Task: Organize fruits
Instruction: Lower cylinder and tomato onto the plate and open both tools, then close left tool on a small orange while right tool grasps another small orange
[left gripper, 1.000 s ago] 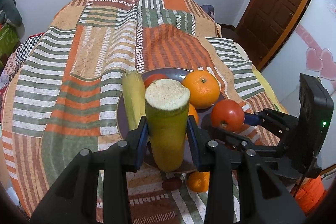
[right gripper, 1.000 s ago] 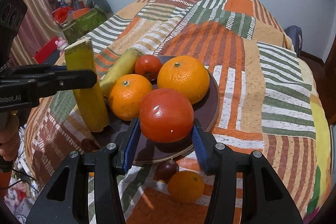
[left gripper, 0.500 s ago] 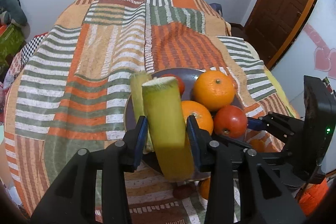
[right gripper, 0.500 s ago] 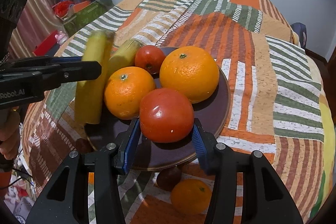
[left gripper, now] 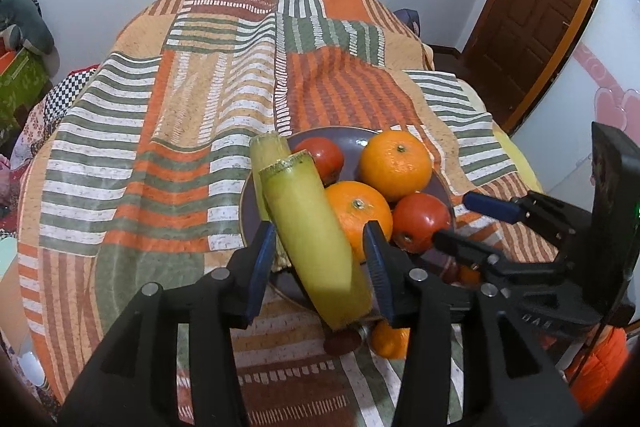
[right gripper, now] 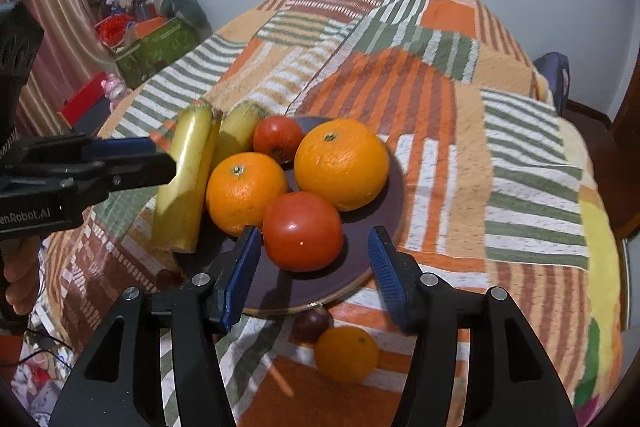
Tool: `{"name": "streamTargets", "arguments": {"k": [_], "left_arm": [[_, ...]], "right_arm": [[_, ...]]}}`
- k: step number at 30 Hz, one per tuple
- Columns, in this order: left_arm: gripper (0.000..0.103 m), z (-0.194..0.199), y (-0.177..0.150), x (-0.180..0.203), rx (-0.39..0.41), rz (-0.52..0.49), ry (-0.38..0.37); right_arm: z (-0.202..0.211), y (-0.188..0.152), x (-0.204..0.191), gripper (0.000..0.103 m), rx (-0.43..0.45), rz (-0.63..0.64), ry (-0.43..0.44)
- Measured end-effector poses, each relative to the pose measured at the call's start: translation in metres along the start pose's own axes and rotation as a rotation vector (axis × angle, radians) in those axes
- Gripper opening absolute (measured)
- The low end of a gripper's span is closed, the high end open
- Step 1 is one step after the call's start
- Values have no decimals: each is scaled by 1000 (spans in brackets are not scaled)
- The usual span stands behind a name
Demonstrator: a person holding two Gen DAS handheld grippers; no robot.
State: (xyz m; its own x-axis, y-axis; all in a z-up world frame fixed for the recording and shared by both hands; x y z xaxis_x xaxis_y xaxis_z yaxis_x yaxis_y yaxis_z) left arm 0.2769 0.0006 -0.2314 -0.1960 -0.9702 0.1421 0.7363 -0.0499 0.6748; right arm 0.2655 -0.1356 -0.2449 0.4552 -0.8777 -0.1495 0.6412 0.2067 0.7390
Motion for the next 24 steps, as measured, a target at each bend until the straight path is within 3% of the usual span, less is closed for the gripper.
{"name": "streamTargets", "arguments": {"k": [10, 24], "left_arm": [[55, 31, -19, 21, 13, -22, -17], [55, 13, -72, 52, -104, -10, -68]], "right_arm": [[43, -9, 13, 53, 39, 29, -65], [45, -47, 19, 53, -21, -5, -48]]}}
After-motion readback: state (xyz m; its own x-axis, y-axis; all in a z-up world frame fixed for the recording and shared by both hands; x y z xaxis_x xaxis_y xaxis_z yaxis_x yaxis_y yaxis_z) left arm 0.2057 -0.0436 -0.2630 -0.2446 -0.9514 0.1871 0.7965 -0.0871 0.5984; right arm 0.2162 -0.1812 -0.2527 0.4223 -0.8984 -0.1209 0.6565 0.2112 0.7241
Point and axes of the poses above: each gripper's, at about its wrist camera, not at the fingertips, and z roughly against the way its jaws point, x to its right, y to its top, the point moved 8 cm from there along -z, roughly the way its jaws point, and after that the axes turned 8 degrees about x, right-handed, at the moved point
